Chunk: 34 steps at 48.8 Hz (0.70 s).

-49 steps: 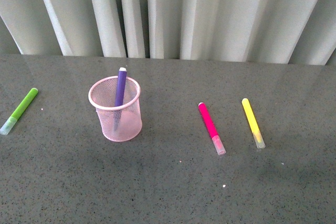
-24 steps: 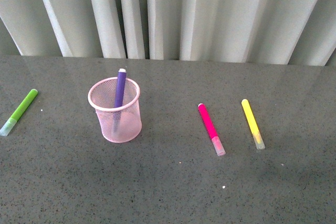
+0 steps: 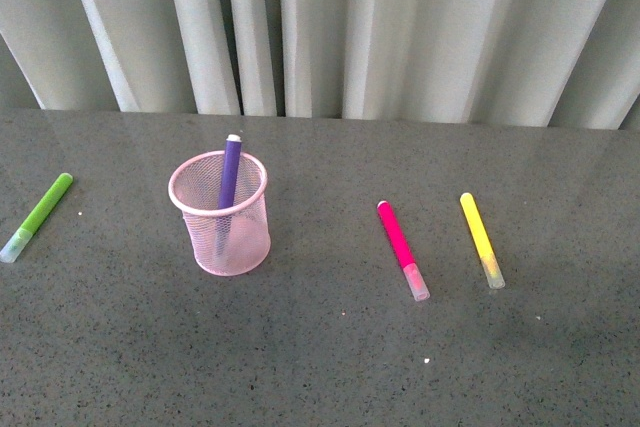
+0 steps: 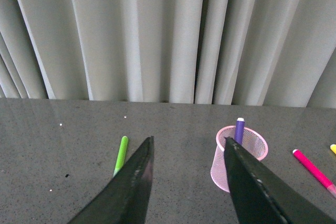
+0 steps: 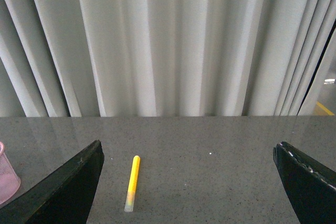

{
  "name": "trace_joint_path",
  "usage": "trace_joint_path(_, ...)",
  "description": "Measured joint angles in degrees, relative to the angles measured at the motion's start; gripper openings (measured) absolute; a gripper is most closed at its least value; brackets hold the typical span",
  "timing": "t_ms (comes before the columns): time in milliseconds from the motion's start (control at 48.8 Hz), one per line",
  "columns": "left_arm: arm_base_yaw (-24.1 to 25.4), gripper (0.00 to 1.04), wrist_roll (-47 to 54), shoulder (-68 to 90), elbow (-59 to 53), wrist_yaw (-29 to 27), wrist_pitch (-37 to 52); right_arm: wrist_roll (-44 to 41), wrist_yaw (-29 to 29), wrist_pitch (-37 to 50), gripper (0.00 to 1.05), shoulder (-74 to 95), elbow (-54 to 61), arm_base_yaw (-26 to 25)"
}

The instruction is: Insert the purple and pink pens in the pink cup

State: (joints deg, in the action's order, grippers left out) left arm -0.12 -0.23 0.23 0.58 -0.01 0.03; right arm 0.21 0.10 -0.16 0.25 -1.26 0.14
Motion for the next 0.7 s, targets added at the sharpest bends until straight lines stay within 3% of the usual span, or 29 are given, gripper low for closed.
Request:
trace_joint_path(82, 0.00, 0.56, 0.02, 0.00, 0.00, 0.00, 0.00, 0.85, 0.46, -1.05, 0.98, 0.55, -0.26, -0.02)
trace_joint_path(164, 0.00, 0.73, 0.02, 0.00, 0.00, 0.00, 0.00, 6.75, -0.98, -10.91, 0.98, 9.57, -4.85, -3.15)
trace_joint_path(307, 0.00, 1.00, 0.04, 0.00, 0.00, 0.00, 0.00, 11.06, -11.87, -3.74, 0.98, 29.77, -10.78, -13.11)
trace_joint_path(471, 0.00, 0.98, 0.02, -0.02, 0.00, 0.00, 0.00, 12.57, -15.58, 3.21, 0.98, 61.70, -24.44, -12.55)
trace_joint_path(696, 0.00, 0.98, 0.02, -0.02, 0.00, -0.02, 0.00, 11.61, -7.15, 9.88, 0.98, 90.38, -40.09, -2.14)
